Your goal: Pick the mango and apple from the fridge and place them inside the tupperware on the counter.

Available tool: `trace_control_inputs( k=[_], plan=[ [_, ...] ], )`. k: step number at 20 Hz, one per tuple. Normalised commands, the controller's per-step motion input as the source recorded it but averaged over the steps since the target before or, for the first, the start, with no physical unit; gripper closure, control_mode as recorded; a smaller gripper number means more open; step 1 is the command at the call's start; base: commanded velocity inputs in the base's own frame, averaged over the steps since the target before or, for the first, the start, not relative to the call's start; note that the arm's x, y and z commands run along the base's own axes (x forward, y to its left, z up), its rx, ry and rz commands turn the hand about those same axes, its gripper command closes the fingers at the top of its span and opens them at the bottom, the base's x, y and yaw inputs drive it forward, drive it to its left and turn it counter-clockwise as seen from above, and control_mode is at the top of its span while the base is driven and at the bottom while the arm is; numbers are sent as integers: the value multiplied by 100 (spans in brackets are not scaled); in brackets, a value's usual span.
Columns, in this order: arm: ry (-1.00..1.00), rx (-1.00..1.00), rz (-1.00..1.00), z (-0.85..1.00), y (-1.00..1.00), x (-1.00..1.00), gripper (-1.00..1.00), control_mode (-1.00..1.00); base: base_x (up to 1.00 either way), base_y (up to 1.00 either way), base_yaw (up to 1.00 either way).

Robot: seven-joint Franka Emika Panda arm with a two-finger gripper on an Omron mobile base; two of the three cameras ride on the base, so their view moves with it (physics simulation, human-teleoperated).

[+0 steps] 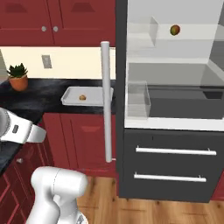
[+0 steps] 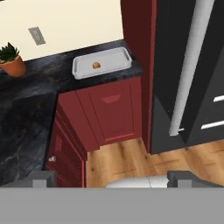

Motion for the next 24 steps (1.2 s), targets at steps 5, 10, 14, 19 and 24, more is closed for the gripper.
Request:
trace_control_inputs(
  k=[5,10,14,19,24],
  plan=[
    [0,0,0,0,0,0,-100,100,-82,-49,-31],
    [0,0,0,0,0,0,-100,100,-21,-75,-18],
    [0,0,0,0,0,0,-100,100,16,-69,-6],
    [0,0,0,0,0,0,-100,100,26,-75,-20],
    [0,0,0,0,0,0,-100,100,51,-66,-3]
  ],
)
